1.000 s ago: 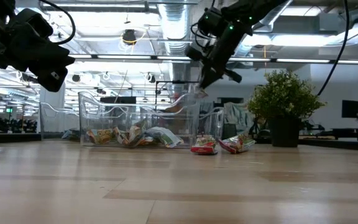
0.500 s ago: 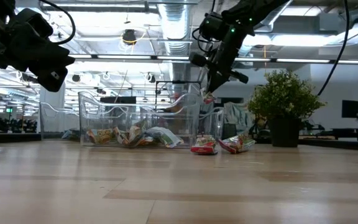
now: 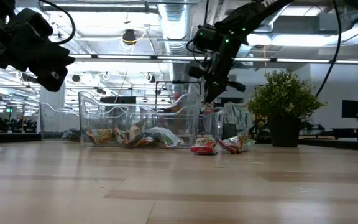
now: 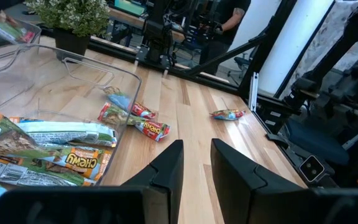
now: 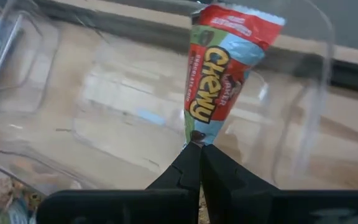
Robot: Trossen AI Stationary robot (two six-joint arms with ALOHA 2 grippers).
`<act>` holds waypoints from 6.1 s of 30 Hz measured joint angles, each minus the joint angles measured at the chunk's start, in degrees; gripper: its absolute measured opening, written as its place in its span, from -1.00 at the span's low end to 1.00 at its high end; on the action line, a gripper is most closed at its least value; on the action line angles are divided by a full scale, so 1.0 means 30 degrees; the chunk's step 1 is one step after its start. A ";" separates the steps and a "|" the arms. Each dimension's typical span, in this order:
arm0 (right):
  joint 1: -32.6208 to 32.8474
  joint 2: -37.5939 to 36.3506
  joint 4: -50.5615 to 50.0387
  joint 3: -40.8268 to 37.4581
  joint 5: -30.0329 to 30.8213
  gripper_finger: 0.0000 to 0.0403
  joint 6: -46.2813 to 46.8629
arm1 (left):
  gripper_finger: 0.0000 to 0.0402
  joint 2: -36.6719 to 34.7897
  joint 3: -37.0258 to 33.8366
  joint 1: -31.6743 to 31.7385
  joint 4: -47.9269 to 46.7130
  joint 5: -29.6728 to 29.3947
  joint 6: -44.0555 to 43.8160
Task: Pick and place Granola Bars by type
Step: Put the red granola bar into the top right transparent bin
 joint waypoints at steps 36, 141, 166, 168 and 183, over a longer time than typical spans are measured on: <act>-0.0328 0.0694 -0.0625 0.0716 0.0361 -0.61 0.0031 | -0.63 -0.0001 0.0000 0.0000 -0.0036 -0.0431 0.0000; 1.8863 -0.3138 -1.3870 0.0428 -0.2283 0.08 0.6867 | -0.63 0.0007 -0.0007 0.0001 -0.0051 -0.0424 0.0000; 2.2331 -0.1423 -0.4068 -0.5528 -0.6257 0.29 1.4001 | -0.63 0.0016 -0.0003 -0.0004 -0.0048 -0.0414 0.0000; 2.2377 -0.0965 -0.3636 -0.5558 -0.6304 0.29 1.3900 | -0.63 0.0049 -0.0003 -0.0007 -0.0042 -0.0418 0.0000; 2.2345 0.1415 -0.1875 -0.5458 -0.6393 0.29 1.3506 | -0.63 0.0378 -0.0007 -0.0007 -0.0051 -0.0424 0.0000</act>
